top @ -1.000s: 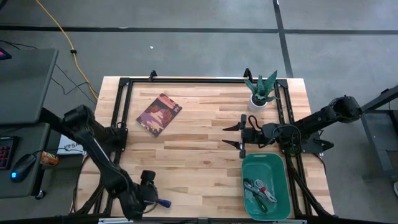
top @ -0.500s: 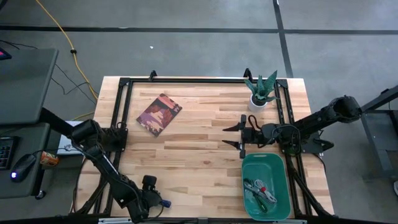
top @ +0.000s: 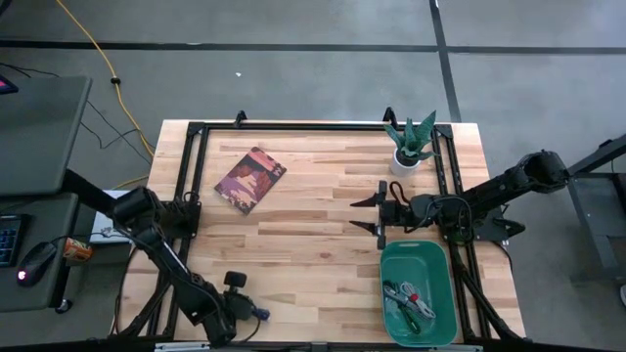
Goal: Pick and place USB-C Cables
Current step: Put the black purple USB cable into the bin
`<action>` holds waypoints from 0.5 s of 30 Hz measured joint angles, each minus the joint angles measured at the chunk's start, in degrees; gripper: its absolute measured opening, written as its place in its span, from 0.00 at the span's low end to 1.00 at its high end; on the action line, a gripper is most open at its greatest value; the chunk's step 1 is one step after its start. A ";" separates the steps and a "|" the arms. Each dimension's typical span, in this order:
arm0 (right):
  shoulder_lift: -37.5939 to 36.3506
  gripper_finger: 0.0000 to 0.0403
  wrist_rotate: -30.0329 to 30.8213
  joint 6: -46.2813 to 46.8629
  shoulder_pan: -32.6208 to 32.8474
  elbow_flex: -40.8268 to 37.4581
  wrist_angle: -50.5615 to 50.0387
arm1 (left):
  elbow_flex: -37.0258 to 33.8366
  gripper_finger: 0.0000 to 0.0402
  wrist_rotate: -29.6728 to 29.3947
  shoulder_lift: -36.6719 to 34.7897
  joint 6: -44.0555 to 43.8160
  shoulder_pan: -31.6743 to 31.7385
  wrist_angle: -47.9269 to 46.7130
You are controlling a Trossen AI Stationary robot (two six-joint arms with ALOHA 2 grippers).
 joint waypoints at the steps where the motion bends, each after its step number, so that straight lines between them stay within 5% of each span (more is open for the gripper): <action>1: 0.00 0.52 -0.01 0.00 0.01 0.00 0.01 | -0.04 0.04 0.39 -0.45 0.68 0.33 -0.49; 5: 0.00 0.52 -0.01 0.00 0.01 0.00 0.00 | -0.52 0.04 -0.74 -3.71 3.76 2.42 -4.08; 10: 0.00 0.52 0.00 0.80 0.01 0.00 0.81 | -0.88 0.01 -15.74 -11.66 14.14 6.12 -3.59; 15: -0.02 0.52 0.01 1.70 0.01 0.00 2.34 | -6.71 0.01 -27.56 -21.75 28.25 12.46 10.24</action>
